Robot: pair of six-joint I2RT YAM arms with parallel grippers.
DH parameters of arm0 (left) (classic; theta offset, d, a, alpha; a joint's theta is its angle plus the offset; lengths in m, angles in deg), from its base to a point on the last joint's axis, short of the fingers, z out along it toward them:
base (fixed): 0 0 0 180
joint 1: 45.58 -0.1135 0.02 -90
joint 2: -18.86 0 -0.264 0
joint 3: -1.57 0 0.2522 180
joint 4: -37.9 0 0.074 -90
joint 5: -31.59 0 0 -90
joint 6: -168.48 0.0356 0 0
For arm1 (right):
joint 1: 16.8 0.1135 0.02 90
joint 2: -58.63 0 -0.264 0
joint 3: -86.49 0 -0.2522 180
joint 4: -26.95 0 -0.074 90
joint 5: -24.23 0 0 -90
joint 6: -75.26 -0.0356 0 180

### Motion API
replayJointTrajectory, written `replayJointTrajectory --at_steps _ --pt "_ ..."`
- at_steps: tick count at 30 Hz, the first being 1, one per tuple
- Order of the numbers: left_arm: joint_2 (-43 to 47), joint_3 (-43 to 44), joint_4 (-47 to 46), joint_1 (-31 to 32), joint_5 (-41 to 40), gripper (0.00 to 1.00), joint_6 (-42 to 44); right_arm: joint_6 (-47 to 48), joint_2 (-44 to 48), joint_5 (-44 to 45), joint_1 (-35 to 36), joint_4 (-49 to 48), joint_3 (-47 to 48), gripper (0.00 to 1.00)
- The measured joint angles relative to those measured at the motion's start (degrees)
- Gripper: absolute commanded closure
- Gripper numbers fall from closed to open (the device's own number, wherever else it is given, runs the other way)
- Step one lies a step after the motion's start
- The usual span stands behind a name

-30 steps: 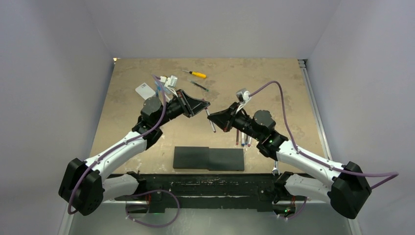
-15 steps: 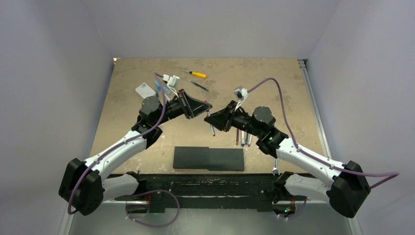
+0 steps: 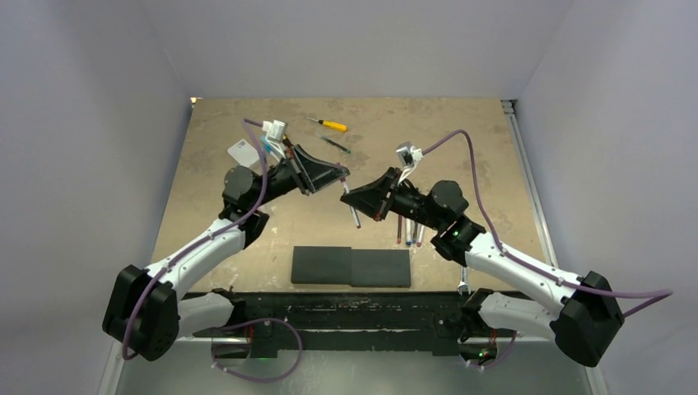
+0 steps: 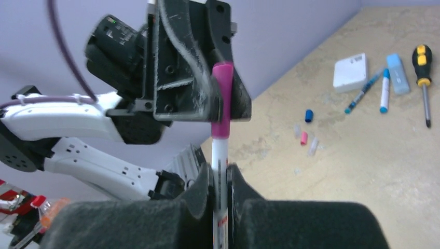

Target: Open the pen caps

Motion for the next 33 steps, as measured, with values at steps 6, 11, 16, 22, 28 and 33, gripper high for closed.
replayJointTrajectory --at_steps 6,11,16,22,28,33 --pt "-5.42 0.20 -19.21 -10.99 -2.95 1.00 -14.49 -0.20 1.22 -0.46 0.22 1.51 -1.01 1.00" --pt "-6.73 3.85 -19.26 -13.79 -5.25 1.00 -16.72 0.61 3.69 3.06 0.28 5.95 -1.01 1.00" --pt "-1.29 11.52 5.95 -13.84 -9.55 1.00 -2.64 3.61 2.38 19.47 0.13 18.84 3.34 1.00" --pt "10.71 7.98 31.15 -13.84 -17.16 1.00 11.82 4.79 -10.29 35.76 -2.05 27.04 5.62 1.00" --pt "17.38 -3.26 48.09 -13.84 -21.57 1.00 16.83 3.43 -21.05 40.28 -4.79 27.89 5.22 1.00" --pt "19.34 -7.41 53.70 -13.84 -22.38 1.00 18.21 2.45 -28.20 40.04 -7.74 26.97 5.25 1.00"
